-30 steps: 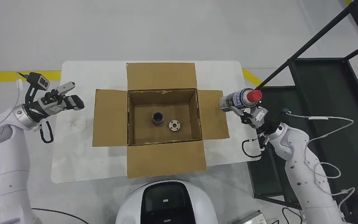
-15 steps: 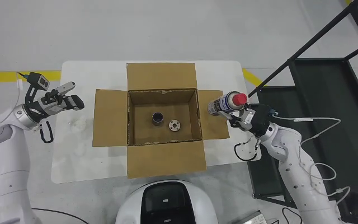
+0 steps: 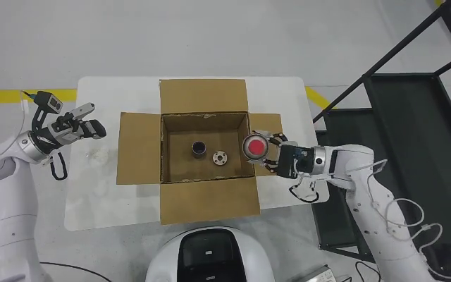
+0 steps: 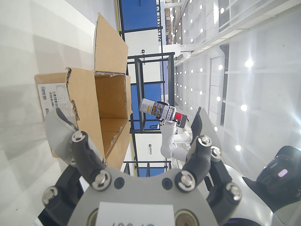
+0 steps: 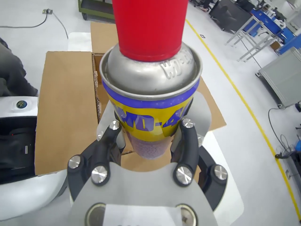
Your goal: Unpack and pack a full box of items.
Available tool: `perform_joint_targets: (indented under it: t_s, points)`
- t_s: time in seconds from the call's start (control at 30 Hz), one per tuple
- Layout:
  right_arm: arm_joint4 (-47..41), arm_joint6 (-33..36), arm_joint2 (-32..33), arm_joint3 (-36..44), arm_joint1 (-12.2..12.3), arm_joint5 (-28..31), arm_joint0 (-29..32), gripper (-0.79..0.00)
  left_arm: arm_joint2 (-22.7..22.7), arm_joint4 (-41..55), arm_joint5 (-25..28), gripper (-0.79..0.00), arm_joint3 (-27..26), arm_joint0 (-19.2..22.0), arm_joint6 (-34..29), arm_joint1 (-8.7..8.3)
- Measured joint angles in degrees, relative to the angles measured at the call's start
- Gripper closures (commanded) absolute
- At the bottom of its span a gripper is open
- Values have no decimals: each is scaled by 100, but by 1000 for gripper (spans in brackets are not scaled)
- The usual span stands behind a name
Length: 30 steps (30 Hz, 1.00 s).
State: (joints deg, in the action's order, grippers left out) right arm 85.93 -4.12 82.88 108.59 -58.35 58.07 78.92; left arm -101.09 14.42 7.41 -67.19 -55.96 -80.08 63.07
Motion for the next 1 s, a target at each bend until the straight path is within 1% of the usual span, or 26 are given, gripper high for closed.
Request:
perform_joint_targets:
  t_s: [0.17, 0.27, 0.87, 0.93, 1.0]
  points:
    - [-346, 1089, -970, -431, -105, -66, -775, 0, 0, 0, 0, -785, 0, 0, 0, 0]
    - [-716, 1620, -1319, -733, -173, -285, -1110, 0, 0, 0, 0, -785, 0, 0, 0, 0]
    - [-714, 1672, -1336, -731, -175, -330, -1129, 0, 0, 0, 0, -785, 0, 0, 0, 0]
    - [-577, 1880, -1438, -603, -179, -336, -1186, 0, 0, 0, 0, -785, 0, 0, 0, 0]
    - [-599, 2259, -1629, -561, -203, -269, -1357, 0, 0, 0, 0, -785, 0, 0, 0, 0]
